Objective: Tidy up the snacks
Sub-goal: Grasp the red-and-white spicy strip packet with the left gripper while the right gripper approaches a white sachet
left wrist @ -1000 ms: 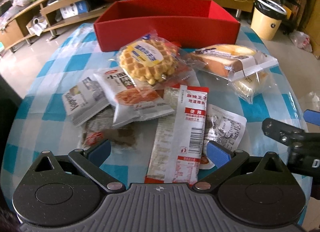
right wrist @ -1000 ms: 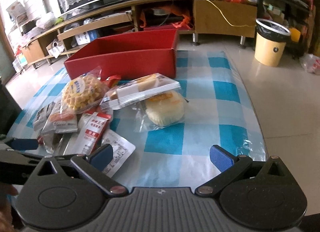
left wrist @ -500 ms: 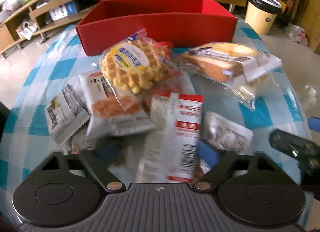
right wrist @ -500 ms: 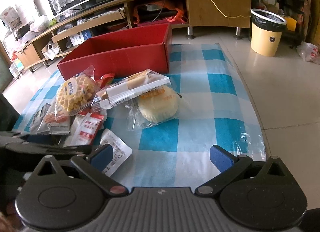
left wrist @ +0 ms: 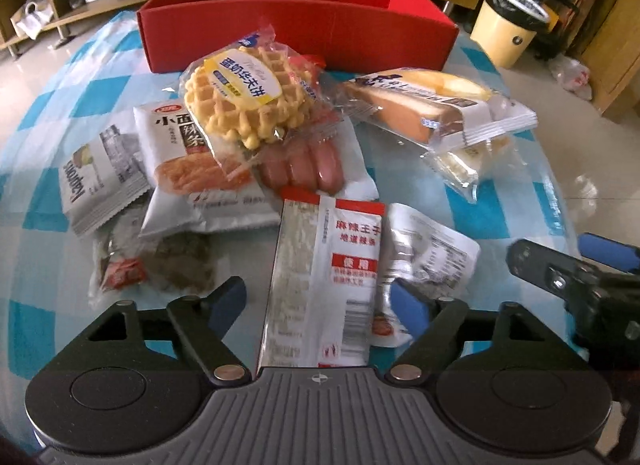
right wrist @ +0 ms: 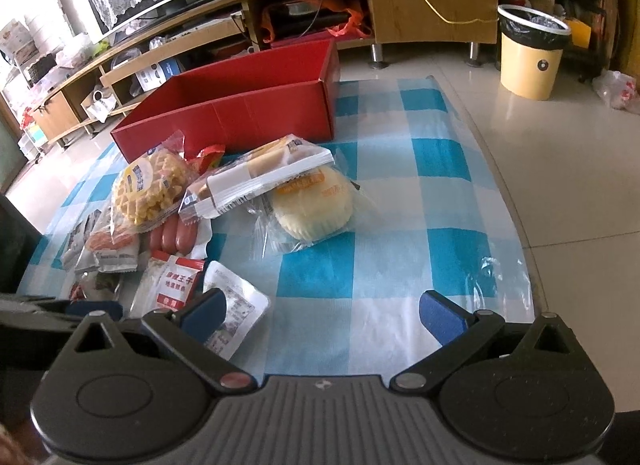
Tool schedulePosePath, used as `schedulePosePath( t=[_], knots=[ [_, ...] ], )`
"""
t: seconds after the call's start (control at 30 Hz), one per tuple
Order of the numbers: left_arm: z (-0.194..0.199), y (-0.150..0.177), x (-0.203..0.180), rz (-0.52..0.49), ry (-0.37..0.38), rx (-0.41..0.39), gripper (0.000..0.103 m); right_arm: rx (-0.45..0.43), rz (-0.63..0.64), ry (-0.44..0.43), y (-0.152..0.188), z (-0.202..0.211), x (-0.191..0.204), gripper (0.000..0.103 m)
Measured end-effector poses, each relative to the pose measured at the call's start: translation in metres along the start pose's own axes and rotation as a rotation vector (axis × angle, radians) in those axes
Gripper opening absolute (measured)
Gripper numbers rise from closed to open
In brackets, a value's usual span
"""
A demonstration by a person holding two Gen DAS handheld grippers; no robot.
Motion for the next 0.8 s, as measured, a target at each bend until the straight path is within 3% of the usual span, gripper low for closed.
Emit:
schedulePosePath(
  t=[0.03, 0.17, 0.3, 0.6, 0.8],
  knots=[
    [0.000, 0.000, -0.001, -0.004, -0.012, -0.004, 0.090, 0.003, 0.004, 0.002, 0.000, 0.000, 0.000, 0.102],
    [0.005, 0.006, 0.004, -0.019, -0.060, 0.012, 0.063, 0.016, 0.007, 0.000, 0.001, -0.003, 0.001, 0.102],
    [0.014, 0.011, 0.015, 0.045, -0.035, 0.031, 0.059, 0.045, 0.023, -0.006, 0.004, -0.007, 0.005, 0.102],
    [0.035, 0.020, 0.022, 0.087, -0.037, 0.010, 0.056, 0.112, 0.041, -0.090, 0.010, -0.014, 0.040, 0.102],
    [0.031, 0.024, 0.040, 0.167, -0.029, 0.042, 0.057, 0.160, 0.019, -0.041, 0.010, -0.037, 0.054, 0.103]
  ],
)
Point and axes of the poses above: each gripper's, at about its wrist camera, not at the fingertips, and z roughly against the way its jaws point, x to its left, y to its underside, the point moved 2 cm from there along -z, roughly the way its jaws point, and after that the axes turned 7 degrees about y, right-handed, at the moved point
